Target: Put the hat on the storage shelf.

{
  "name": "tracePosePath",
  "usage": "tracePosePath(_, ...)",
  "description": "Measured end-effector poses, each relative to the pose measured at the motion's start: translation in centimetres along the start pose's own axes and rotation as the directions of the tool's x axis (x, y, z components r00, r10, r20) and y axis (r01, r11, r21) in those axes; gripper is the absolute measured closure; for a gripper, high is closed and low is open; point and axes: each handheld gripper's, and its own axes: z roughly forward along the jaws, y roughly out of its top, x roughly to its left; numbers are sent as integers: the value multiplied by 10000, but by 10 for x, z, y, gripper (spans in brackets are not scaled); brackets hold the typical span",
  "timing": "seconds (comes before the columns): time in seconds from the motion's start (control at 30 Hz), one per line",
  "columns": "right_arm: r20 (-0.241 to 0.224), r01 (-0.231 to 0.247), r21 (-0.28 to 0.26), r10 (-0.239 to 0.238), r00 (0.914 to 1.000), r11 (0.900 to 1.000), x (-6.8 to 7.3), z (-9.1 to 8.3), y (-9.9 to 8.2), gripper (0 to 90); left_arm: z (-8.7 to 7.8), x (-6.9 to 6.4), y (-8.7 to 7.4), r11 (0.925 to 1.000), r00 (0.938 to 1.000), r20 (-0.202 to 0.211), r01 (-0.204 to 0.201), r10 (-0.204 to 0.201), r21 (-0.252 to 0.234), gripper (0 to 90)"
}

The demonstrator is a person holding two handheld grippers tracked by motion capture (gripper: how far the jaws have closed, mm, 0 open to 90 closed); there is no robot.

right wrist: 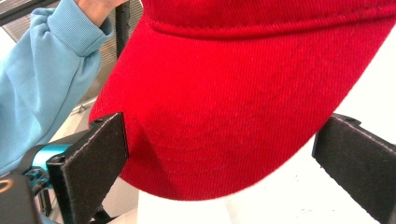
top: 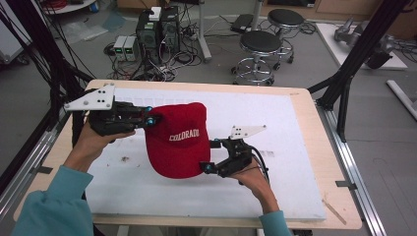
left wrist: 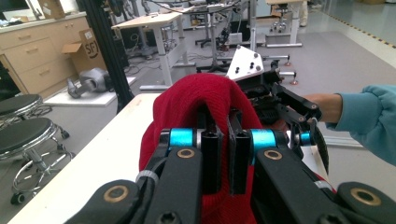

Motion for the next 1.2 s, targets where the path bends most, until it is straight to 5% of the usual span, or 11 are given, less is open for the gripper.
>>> tracePosePath(0.7, 135, -205, -668, 214, 9997, 9976, 0, -13, 3, 25, 2, -1, -8, 9994, 9996, 247, 158, -166, 323, 867)
tracePosePath(0.87, 17, -337, -1305, 343, 9994, 9909, -1, -19, 3, 26, 2, -1, -12, 9981, 9996, 101, 244, -250, 560, 867)
tracePosePath(1.2, -219, -233, -1713, 198, 9996, 9849, 0, -24, 5, 61, 1, -1, -18, 9979, 9994, 1, 343, -344, 554, 867)
